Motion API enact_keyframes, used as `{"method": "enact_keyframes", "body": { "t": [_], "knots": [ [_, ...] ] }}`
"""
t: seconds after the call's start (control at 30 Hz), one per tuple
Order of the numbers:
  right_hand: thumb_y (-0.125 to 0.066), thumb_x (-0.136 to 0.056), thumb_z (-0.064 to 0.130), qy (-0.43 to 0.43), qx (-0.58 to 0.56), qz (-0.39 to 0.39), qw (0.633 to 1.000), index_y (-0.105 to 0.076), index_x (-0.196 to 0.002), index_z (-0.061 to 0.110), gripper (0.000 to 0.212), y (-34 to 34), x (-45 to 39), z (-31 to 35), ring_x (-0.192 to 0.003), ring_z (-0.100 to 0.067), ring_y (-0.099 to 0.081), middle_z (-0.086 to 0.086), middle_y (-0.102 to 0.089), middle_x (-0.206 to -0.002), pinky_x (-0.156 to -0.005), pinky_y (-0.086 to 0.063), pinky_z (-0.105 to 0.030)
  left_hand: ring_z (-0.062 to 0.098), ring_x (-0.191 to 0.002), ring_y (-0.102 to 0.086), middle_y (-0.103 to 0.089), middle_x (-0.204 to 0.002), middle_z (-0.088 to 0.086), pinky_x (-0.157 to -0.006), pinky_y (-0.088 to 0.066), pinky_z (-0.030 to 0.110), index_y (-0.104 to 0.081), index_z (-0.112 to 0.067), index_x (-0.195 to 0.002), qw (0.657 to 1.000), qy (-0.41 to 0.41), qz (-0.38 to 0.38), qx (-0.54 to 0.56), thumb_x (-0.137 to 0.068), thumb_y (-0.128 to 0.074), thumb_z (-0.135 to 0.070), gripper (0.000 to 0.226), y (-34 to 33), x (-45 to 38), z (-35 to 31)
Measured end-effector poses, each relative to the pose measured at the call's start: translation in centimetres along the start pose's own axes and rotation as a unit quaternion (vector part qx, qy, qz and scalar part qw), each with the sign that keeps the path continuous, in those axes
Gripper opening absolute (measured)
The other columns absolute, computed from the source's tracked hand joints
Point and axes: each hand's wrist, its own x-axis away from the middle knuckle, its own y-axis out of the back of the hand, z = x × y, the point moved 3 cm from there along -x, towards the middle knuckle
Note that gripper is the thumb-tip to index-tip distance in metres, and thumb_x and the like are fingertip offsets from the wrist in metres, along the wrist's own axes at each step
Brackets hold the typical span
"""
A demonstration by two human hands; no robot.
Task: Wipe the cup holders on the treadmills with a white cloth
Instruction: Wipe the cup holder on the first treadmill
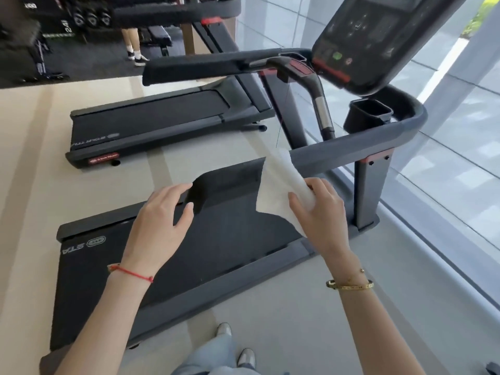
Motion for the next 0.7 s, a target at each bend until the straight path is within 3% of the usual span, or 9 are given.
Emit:
{"method": "enact_keyframes", "body": {
  "t": [0.17,0.33,0.47,0.53,0.57,0.63,0.7],
  "knots": [
    [-0.059,-0.093,0.033,0.042,0.024,-0.023,0.999,-0.059,-0.112,0.013,0.028,-1.2,-6.9,-0.7,-0.098,-0.015,-0.050,0.003,-0.056,-0.105,-0.078,-0.040,-0.026,0.017,-0.119,-0.054,-0.062,-0.126,0.000,-0.102,-0.040,0.028,-0.058,-0.016,-0.134,1.000,0.010,0.002,-0.003,-0.098,-0.056,-0.020,0.036,-1.8,-3.5,0.1],
    [-0.057,-0.095,0.032,0.101,0.116,0.042,0.987,-0.059,-0.117,0.008,0.033,-4.5,-11.4,-1.9,-0.100,-0.030,-0.050,-0.008,-0.057,-0.106,-0.086,-0.043,-0.040,0.019,-0.121,-0.055,-0.063,-0.127,0.000,-0.103,-0.044,0.033,-0.059,-0.015,-0.132,1.000,0.010,0.011,-0.002,-0.100,-0.052,-0.023,0.034,-3.8,-6.4,0.3],
    [-0.044,-0.100,0.038,0.196,0.280,0.068,0.937,-0.039,-0.146,0.020,0.049,-6.0,-12.5,-2.1,-0.124,-0.037,-0.042,-0.009,-0.049,-0.131,-0.111,-0.024,-0.053,0.019,-0.119,-0.058,-0.064,-0.127,0.000,-0.102,-0.046,0.036,-0.060,-0.015,-0.131,1.000,0.019,0.018,0.002,-0.101,-0.048,-0.026,0.034,-5.0,-7.5,0.7],
    [-0.043,-0.101,0.035,0.260,0.331,0.085,0.903,-0.034,-0.148,0.026,0.049,-6.3,-12.6,-1.6,-0.138,-0.038,-0.030,-0.004,-0.041,-0.146,-0.117,-0.005,-0.063,0.017,-0.120,-0.057,-0.064,-0.127,-0.002,-0.103,-0.044,0.034,-0.060,-0.016,-0.131,0.999,0.030,0.023,0.012,-0.102,-0.045,-0.026,0.034,-5.5,-7.6,0.7],
    [-0.047,-0.099,0.032,0.290,0.345,0.105,0.886,-0.037,-0.147,0.025,0.049,-6.7,-12.6,-1.4,-0.140,-0.037,-0.029,-0.003,-0.039,-0.149,-0.116,-0.004,-0.065,0.016,-0.120,-0.057,-0.064,-0.127,-0.003,-0.103,-0.043,0.033,-0.061,-0.017,-0.131,0.999,0.037,0.025,0.017,-0.103,-0.044,-0.026,0.034,-5.8,-7.6,0.8],
    [-0.058,-0.092,0.020,0.331,0.346,0.149,0.865,-0.043,-0.142,0.020,0.052,-7.6,-12.6,-1.3,-0.133,-0.035,-0.040,-0.005,-0.042,-0.147,-0.115,-0.016,-0.061,0.015,-0.120,-0.057,-0.064,-0.128,-0.005,-0.102,-0.044,0.034,-0.060,-0.018,-0.132,0.998,0.050,0.031,0.030,-0.104,-0.041,-0.027,0.035,-6.1,-7.6,0.8],
    [-0.061,-0.086,0.012,0.342,0.307,0.185,0.869,-0.046,-0.139,0.014,0.055,-8.0,-12.9,-1.3,-0.120,-0.033,-0.050,-0.009,-0.046,-0.142,-0.110,-0.031,-0.047,0.013,-0.118,-0.059,-0.065,-0.127,-0.006,-0.102,-0.046,0.035,-0.060,-0.019,-0.132,0.997,0.054,0.035,0.045,-0.104,-0.040,-0.028,0.036,-6.2,-7.7,0.9]
  ]
}}
